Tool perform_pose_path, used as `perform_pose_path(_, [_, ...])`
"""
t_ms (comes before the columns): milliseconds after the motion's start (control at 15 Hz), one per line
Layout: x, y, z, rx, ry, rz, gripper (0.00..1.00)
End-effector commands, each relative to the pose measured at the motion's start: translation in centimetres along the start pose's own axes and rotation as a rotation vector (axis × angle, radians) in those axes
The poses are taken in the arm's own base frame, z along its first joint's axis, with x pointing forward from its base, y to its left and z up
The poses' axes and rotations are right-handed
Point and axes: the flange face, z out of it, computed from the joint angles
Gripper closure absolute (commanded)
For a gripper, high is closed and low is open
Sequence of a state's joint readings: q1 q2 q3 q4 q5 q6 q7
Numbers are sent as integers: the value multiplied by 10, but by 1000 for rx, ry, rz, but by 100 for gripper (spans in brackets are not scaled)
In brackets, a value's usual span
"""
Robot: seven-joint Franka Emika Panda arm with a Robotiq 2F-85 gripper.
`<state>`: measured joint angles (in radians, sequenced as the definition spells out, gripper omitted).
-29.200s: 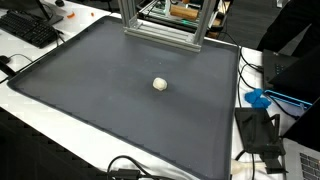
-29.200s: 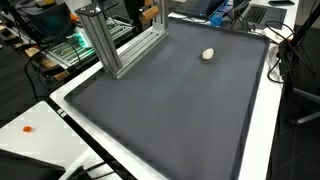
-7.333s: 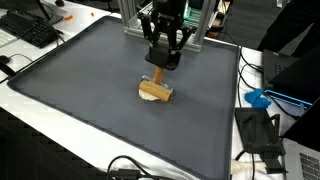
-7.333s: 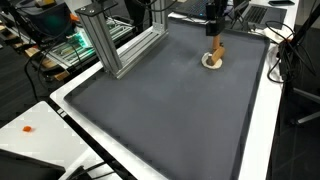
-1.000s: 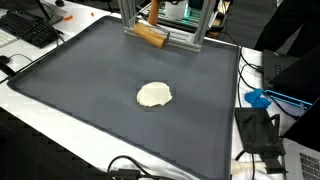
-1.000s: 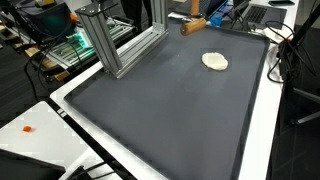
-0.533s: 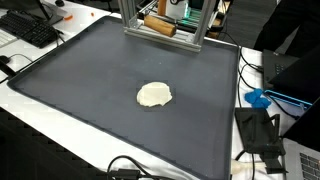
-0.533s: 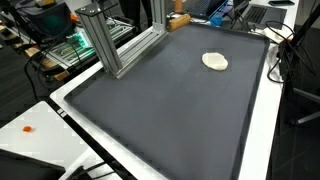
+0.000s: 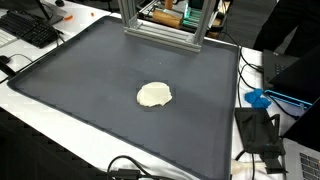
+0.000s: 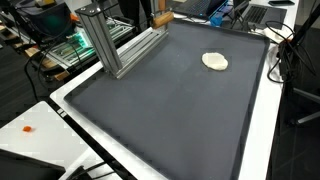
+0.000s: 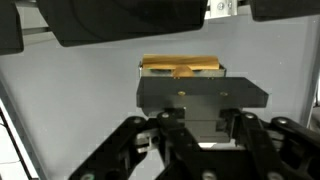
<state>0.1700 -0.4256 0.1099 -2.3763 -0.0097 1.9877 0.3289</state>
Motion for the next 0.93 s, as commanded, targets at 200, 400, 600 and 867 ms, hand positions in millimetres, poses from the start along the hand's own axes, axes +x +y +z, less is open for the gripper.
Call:
perform_pose_path(200, [-42,2,-6,45,-50,-38,78])
perform_pose_path(400, [-50,-5,-7,64,-55,-56,78])
perform_pose_path(600, [-57,-11,-7,71,-57,-81,78])
perform_pose_path(867, [-68,-16,-4,54,-63,-105,78])
